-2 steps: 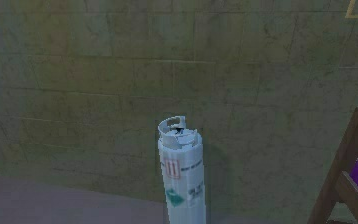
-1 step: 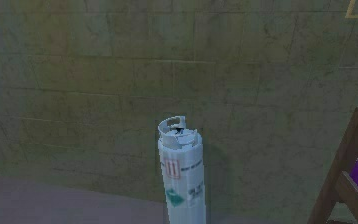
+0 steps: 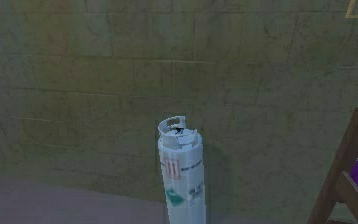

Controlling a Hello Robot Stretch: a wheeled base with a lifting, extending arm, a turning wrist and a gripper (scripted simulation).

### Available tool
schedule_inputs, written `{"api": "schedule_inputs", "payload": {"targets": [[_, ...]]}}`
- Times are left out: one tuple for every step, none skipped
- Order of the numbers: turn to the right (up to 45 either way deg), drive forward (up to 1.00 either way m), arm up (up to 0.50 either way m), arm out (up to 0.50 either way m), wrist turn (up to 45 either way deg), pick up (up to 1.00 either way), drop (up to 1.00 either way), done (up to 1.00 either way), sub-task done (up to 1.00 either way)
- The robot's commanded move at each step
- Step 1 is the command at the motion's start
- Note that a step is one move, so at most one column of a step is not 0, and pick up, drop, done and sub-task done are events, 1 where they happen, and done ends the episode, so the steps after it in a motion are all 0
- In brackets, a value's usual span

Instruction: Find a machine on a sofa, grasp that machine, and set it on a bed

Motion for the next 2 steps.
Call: {"api": "schedule_inputs", "payload": {"targets": [[0.0,0.0,0.0,-0.08,0.0,0.0,0.0,0.0,0.0],[0.0,0.0,0.0,0.0,0.0,0.0,0.0,1.0,0.0]]}}
